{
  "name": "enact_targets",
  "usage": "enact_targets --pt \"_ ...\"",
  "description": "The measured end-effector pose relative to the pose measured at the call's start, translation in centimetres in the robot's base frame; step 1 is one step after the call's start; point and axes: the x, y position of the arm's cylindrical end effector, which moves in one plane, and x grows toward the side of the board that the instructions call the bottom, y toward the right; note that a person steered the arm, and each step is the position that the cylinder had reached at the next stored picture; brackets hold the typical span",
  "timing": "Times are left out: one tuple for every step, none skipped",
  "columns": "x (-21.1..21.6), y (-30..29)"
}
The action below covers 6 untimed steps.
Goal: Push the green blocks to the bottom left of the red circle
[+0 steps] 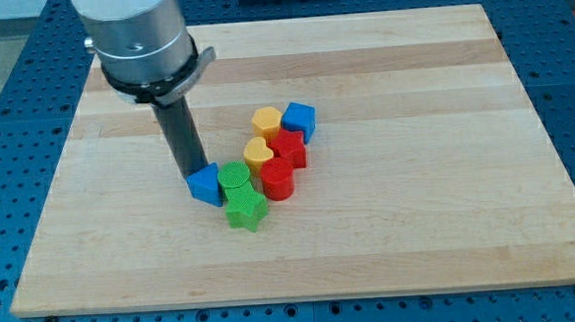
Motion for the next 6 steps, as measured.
enact_targets --pt "0.1 0.6" --pt "2.9 0.8" --pt "3.6 0.8" --pt "0.6 0.8" --pt "-1.5 0.8" --pt "-1.9 2.4"
